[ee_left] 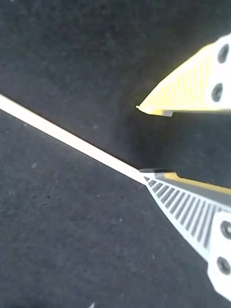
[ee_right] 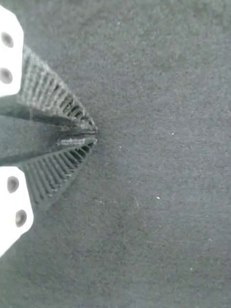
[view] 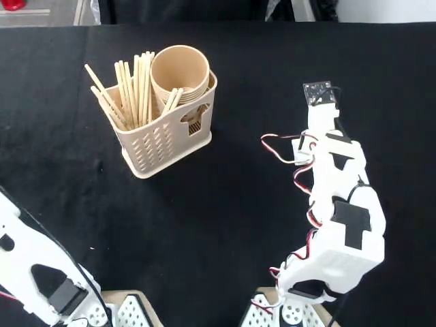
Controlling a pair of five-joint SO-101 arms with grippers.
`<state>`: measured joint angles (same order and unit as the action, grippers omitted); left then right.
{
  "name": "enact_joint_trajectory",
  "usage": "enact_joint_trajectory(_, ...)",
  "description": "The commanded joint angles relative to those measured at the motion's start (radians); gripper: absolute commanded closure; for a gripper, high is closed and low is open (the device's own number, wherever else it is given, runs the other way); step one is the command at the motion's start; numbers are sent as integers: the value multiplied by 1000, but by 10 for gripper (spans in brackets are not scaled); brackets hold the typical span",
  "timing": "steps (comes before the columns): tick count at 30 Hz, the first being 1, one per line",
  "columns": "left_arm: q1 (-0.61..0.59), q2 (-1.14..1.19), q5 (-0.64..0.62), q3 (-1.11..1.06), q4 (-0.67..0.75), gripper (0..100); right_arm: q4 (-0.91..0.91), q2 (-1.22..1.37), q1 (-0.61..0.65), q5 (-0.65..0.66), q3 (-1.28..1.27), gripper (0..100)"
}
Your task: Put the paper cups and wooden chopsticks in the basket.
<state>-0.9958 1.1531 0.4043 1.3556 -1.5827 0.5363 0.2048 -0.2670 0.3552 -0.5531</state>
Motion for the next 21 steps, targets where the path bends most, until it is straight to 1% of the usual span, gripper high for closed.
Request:
enact_joint_trajectory(1, 28, -5, 64, 305, -150, 805, 2, -59, -6, 11, 5, 985)
enact_joint_trajectory(3, 27, -8, 89, 306, -129, 805, 2, -59, -6, 11, 5, 985)
enact_joint_trajectory(6, 24, -14, 135, 283, -44, 805, 2, -59, -6, 11, 5, 985)
enact_joint_trajectory(9, 16, 32, 184, 180, 40, 805, 2, -59, -8, 11, 5, 985)
enact_joint_trajectory(12, -2, 81, 206, 99, 153, 805, 3, -59, -8, 11, 5, 985)
enact_joint_trajectory(14, -15, 106, 221, 67, 201, 805, 3, -59, -8, 11, 5, 985)
enact_joint_trajectory(18, -18, 141, 304, 22, 201, 805, 3, -59, -8, 11, 5, 985)
enact_joint_trajectory(21, -18, 155, 315, 12, 158, 806, 3, -59, -8, 11, 5, 985)
